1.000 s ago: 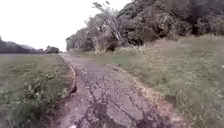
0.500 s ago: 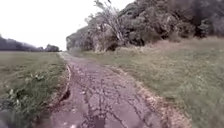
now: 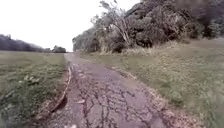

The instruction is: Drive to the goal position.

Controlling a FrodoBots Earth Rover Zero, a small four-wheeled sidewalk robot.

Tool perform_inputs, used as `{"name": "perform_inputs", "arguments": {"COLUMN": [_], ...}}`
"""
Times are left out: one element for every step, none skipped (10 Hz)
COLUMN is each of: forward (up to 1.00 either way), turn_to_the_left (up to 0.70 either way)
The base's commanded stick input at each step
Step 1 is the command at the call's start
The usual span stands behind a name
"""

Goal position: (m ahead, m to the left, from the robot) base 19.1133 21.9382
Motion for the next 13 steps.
{"name": "perform_inputs", "arguments": {"forward": [0.7,0.7,0.7,0.7,0.7,0.7,0.7,0.7,0.7,0.7,0.7,0.7,0.7], "turn_to_the_left": [0.35,0.35,0.35,0.35,0.35,0.35,0.35,0.21,0.02,0.0,0.0,0.0,0.0]}}
